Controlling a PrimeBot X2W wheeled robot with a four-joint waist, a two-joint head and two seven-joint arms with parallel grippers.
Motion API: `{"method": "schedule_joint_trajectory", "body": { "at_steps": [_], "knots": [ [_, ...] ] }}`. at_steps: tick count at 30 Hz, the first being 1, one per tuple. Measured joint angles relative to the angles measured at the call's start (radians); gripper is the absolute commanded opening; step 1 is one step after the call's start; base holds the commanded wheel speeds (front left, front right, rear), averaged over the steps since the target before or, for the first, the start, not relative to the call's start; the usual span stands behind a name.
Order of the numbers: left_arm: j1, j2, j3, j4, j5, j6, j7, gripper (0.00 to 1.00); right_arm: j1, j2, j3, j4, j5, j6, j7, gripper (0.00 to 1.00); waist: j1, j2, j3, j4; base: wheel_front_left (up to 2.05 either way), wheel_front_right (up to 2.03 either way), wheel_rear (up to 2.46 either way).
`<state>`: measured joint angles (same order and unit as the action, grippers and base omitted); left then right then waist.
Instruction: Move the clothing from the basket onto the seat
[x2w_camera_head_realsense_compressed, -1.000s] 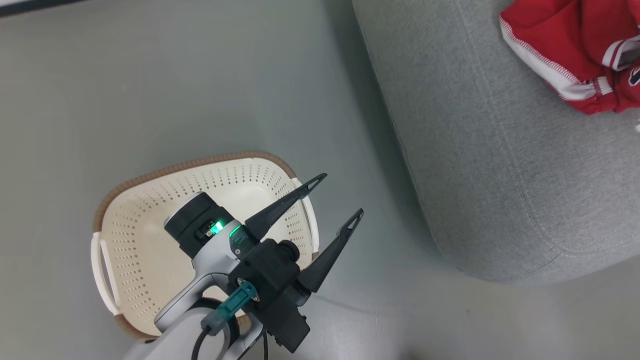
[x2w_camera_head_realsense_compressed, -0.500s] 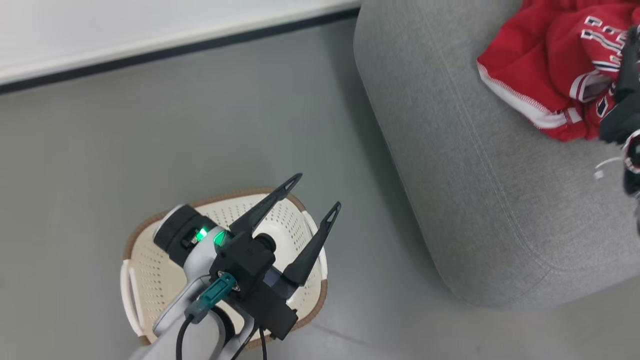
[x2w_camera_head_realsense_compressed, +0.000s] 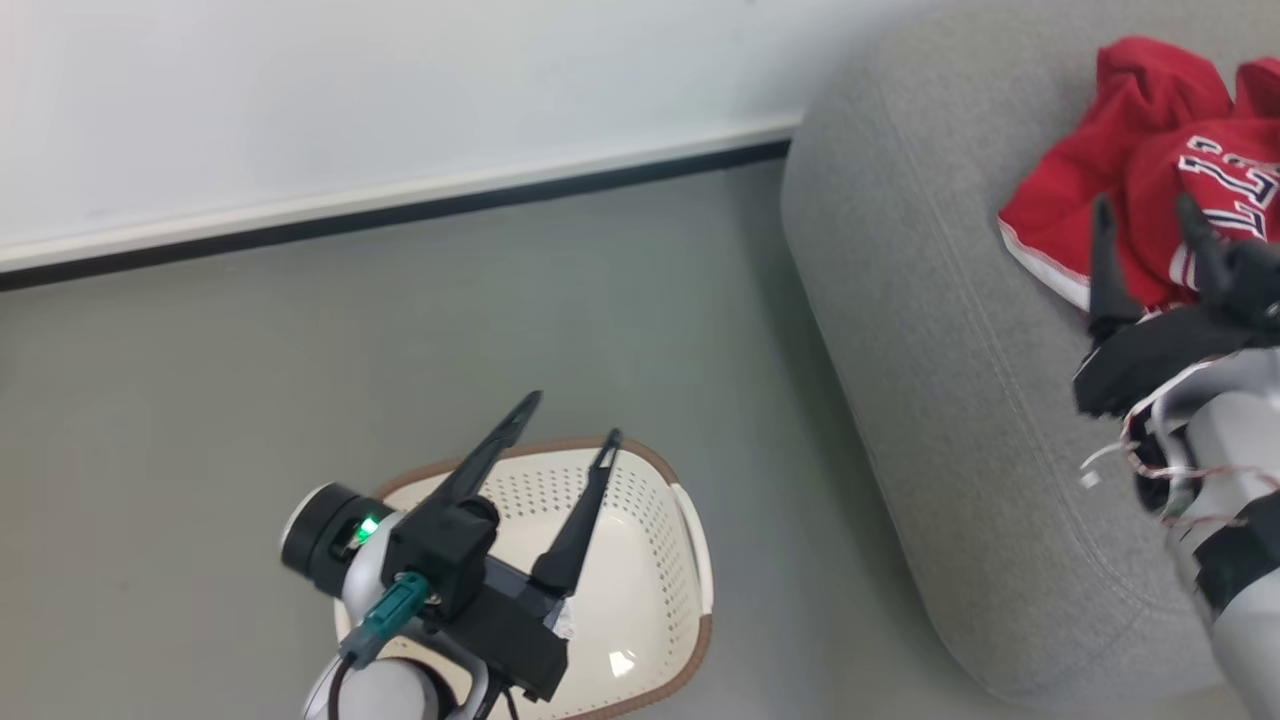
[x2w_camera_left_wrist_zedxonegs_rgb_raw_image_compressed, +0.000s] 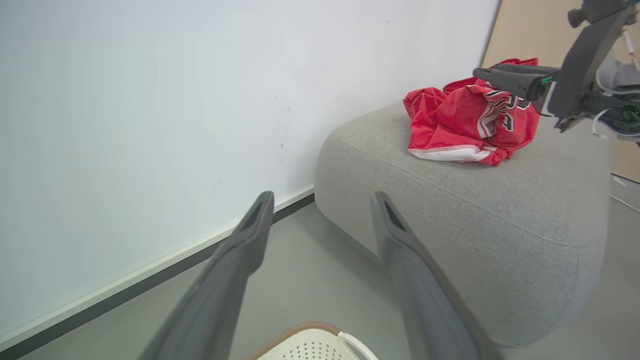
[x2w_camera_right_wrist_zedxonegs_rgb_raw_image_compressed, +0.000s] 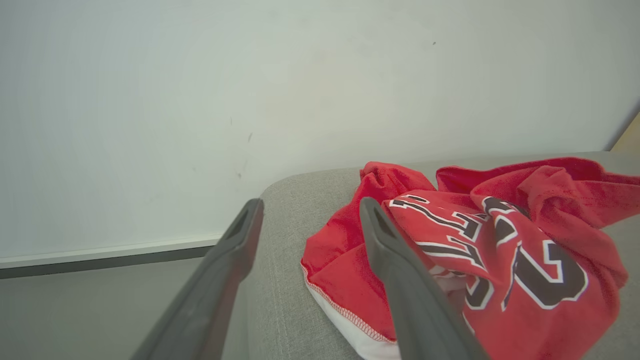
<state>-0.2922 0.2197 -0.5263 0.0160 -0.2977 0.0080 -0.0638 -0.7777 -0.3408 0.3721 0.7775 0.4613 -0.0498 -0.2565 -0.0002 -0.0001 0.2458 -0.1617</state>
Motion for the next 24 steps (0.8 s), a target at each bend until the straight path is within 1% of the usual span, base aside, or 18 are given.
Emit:
{"method": "schedule_joint_trajectory", "body": {
  "at_steps": [7, 14, 22, 24],
  "knots": [
    [0.063, 0.003, 0.049, 0.025, -0.019, 0.047, -0.014, 1.0, 0.099, 0.037, 0.019, -0.087, -0.014, -0.004, 0.0, 1.0, 0.0, 0.0, -0.061, 0.047, 0.0, 0.0, 0.0],
    [0.128, 0.015, 0.116, 0.04, -0.04, 0.08, -0.026, 1.0, 0.183, 0.078, 0.044, -0.165, -0.025, -0.013, 0.0, 1.0, 0.0, -0.0001, -0.116, 0.075, 0.0, 0.0, 0.0],
    [0.179, 0.018, 0.175, 0.055, -0.056, 0.099, -0.033, 1.0, 0.288, 0.08, 0.059, -0.219, -0.055, -0.038, 0.0, 1.0, 0.0001, -0.0001, -0.165, 0.093, 0.0, 0.0, 0.0],
    [0.195, 0.016, 0.193, 0.057, -0.059, 0.105, -0.035, 1.0, 0.314, 0.081, 0.06, -0.23, -0.058, -0.04, 0.0, 1.0, 0.0001, -0.0001, -0.174, 0.097, 0.0, 0.0, 0.0]
  ]
}}
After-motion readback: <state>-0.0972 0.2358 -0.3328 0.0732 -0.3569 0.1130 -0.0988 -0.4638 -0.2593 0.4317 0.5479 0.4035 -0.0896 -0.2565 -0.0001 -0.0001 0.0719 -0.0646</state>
